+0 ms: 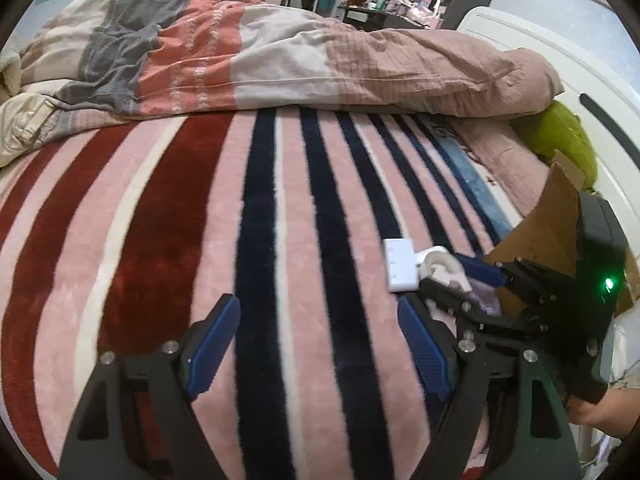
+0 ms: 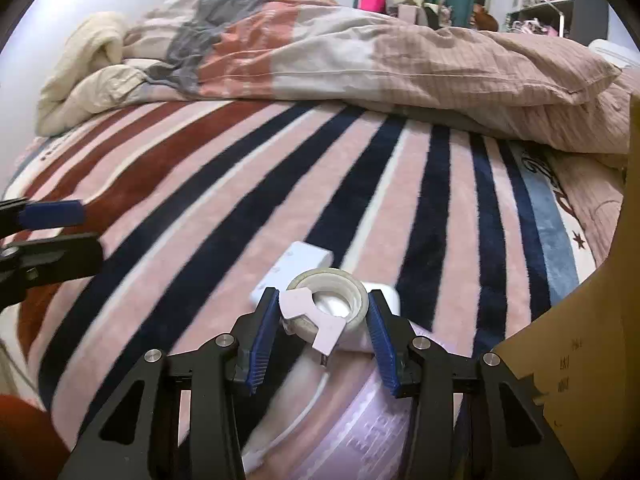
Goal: Organize rigid objects
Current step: 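Grasp the white tape dispenser with the right gripper, then carry the tape dispenser into the cardboard box and release it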
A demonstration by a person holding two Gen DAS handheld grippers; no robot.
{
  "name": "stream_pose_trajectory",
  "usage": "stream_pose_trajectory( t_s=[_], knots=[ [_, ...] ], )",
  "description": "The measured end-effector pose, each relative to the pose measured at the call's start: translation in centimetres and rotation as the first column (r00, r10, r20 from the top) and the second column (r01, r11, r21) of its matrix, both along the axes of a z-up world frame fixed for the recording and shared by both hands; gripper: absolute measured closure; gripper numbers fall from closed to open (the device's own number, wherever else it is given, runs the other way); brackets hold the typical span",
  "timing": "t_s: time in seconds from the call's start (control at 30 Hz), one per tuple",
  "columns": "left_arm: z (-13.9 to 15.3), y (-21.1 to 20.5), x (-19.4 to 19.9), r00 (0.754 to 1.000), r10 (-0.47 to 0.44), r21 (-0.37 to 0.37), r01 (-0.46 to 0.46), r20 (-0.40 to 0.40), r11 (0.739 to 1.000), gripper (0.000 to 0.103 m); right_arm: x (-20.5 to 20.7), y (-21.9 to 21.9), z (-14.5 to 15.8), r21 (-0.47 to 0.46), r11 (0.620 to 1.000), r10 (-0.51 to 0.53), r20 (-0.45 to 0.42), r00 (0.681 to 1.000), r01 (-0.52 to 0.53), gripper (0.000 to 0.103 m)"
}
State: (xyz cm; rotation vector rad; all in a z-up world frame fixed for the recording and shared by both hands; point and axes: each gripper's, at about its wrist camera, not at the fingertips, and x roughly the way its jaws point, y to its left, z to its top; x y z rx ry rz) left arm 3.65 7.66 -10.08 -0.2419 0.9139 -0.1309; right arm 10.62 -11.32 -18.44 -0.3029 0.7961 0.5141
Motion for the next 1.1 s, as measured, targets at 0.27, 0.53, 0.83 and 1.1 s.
stream_pose_trajectory(
  t_s=[0.27,0.53,0.83,1.1],
  knots=[
    [2.4,-2.7,-0.7,0.978,-0.202,-0.156,0.208,0.052,0.966,0.025,-5.4,1.1,4.7,0.02,0.982,0.186,0.043,0.982,-0.187,0.063],
    [7.0,-7.3,-0.5,0.943,-0.323,-0.181,0.333,0.085,0.925,0.041,-8.9,-0.6,9.6,0.047,0.964,0.253,0.152,0.956,-0.262,0.063],
    [11.8,-15.7,1.6,0.893,-0.441,-0.07,0.447,0.089,0.892,0.061,-7.3,-7.3,13.2,0.121,0.974,0.162,0.214,0.963,-0.191,0.063],
    [11.6,-23.9,5.2,0.847,-0.532,-0.041,0.532,0.023,0.846,0.061,-4.8,-14.2,14.1,0.085,0.992,0.071,0.213,0.974,-0.091,0.063]
  ],
)
